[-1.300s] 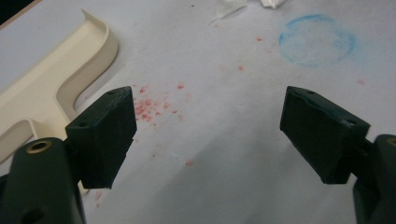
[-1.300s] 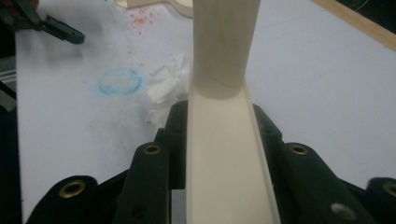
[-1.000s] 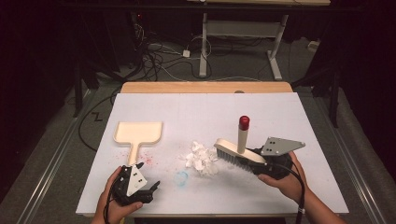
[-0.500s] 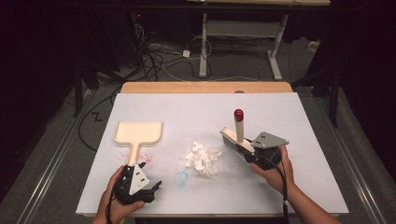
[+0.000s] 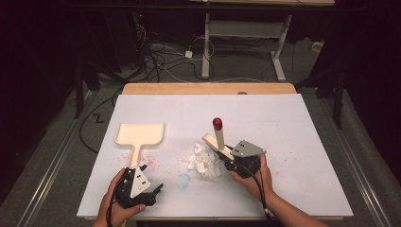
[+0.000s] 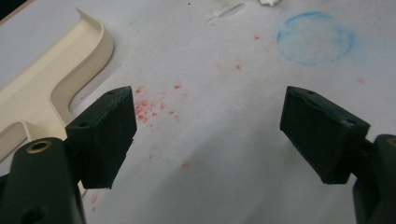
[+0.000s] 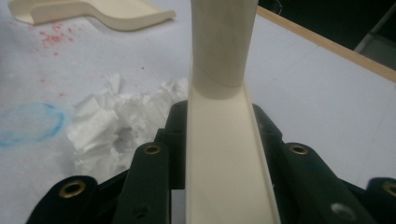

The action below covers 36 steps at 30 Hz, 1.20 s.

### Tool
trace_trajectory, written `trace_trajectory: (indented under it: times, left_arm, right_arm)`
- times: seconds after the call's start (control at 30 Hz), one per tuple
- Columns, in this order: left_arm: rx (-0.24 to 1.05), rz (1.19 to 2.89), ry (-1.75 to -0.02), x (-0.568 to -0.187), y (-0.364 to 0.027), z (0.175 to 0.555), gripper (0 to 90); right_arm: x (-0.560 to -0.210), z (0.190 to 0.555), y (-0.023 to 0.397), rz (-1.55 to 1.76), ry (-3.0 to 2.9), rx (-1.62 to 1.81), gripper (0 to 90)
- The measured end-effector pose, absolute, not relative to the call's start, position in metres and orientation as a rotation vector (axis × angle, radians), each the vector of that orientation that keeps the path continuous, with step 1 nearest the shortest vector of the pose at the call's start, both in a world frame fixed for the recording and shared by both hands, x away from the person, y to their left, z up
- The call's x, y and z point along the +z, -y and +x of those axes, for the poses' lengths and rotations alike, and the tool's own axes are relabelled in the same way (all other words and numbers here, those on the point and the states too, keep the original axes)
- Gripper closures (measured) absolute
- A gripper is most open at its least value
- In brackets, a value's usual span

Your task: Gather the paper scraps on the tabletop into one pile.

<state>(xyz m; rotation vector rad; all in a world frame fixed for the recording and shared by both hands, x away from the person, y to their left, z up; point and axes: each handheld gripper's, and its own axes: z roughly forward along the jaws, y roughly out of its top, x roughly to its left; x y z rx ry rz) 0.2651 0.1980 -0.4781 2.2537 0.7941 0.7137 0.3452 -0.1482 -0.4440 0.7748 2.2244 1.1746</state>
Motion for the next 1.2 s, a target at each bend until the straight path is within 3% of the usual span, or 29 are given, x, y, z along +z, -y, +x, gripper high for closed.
trace_trajectory:
  times: [0.3, 0.5, 0.73, 1.0, 1.2]
  left_arm:
    - [0.721, 2.254, -0.794, -0.477, -0.198, 0.264, 17.7]
    - [0.724, 2.248, -0.799, -0.477, -0.199, 0.264, 17.7]
    - [0.726, 2.253, -0.797, -0.476, -0.199, 0.263, 17.7]
    - [0.731, 2.26, -0.788, -0.476, -0.197, 0.263, 17.7]
    - [0.723, 2.27, -0.778, -0.476, -0.193, 0.266, 18.0]
  right_arm:
    - [-0.423, 0.345, 0.167, 0.784, -2.161, 1.215, 67.5]
    - [-0.402, 0.34, 0.211, 0.776, -2.152, 1.251, 67.5]
    - [-0.386, 0.311, 0.263, 0.755, -2.228, 1.239, 67.5]
    - [-0.401, 0.269, 0.3, 0.766, -2.346, 1.179, 67.5]
    - [-0.421, 0.261, 0.301, 0.777, -2.448, 1.177, 67.5]
